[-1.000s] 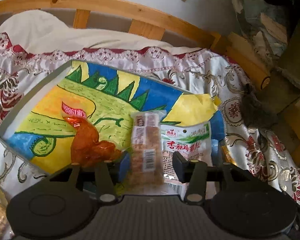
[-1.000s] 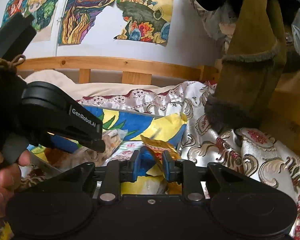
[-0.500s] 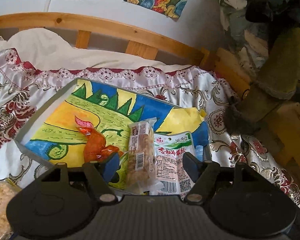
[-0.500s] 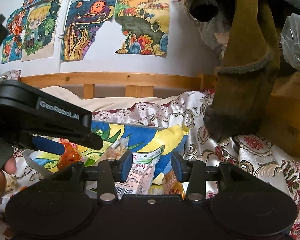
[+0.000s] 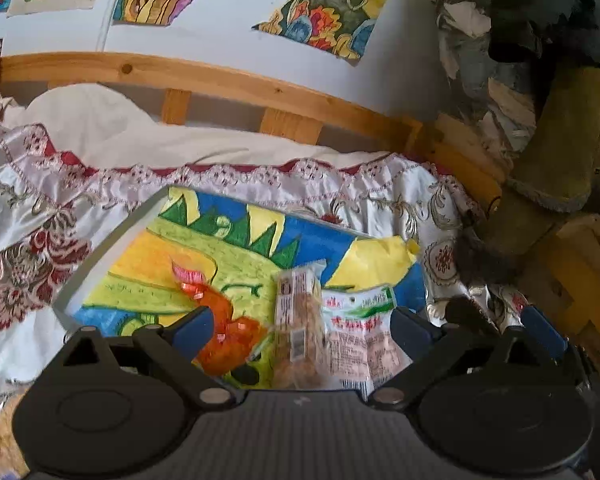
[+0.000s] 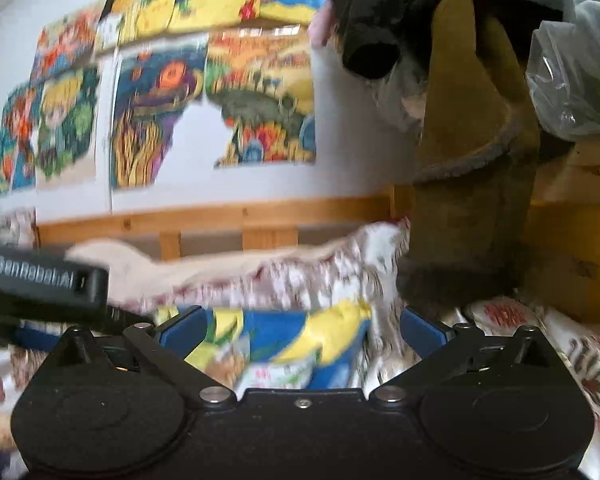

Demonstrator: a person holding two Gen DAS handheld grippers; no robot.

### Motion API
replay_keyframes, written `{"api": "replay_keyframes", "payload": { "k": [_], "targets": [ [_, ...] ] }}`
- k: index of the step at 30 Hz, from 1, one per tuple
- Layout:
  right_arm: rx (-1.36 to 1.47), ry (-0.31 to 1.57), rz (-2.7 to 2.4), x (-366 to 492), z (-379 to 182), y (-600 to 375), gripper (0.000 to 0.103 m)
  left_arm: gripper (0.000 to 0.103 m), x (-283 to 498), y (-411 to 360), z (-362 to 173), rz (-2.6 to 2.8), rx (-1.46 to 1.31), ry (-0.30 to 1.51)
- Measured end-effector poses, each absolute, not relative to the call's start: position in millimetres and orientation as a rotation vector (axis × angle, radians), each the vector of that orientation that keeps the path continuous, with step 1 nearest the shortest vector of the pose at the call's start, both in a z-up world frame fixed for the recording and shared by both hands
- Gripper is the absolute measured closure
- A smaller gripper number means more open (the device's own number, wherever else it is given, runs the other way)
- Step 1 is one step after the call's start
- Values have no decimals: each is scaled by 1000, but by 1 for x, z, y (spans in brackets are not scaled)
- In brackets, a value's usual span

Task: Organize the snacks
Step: 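Open both grippers and lift both tools up out of the tray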

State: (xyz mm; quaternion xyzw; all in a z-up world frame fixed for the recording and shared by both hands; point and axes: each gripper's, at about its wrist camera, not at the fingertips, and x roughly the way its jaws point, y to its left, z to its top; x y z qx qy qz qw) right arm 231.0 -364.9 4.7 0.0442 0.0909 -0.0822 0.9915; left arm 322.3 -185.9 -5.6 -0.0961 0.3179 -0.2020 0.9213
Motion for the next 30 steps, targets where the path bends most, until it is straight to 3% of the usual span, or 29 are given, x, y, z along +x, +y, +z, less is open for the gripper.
{"api": "replay_keyframes", "payload": {
  "k": [18, 26, 30],
  "targets": [
    [176, 223, -216, 284, -15, -369, 1, 2, 377, -171, -23, -298, -332, 619],
    [223, 55, -32, 271, 44, -350, 1, 2, 378, -148, -17, -281, -344, 617],
    [275, 72, 15, 284, 40, -339, 1, 2, 374, -133, -14, -247, -337, 623]
  ]
}}
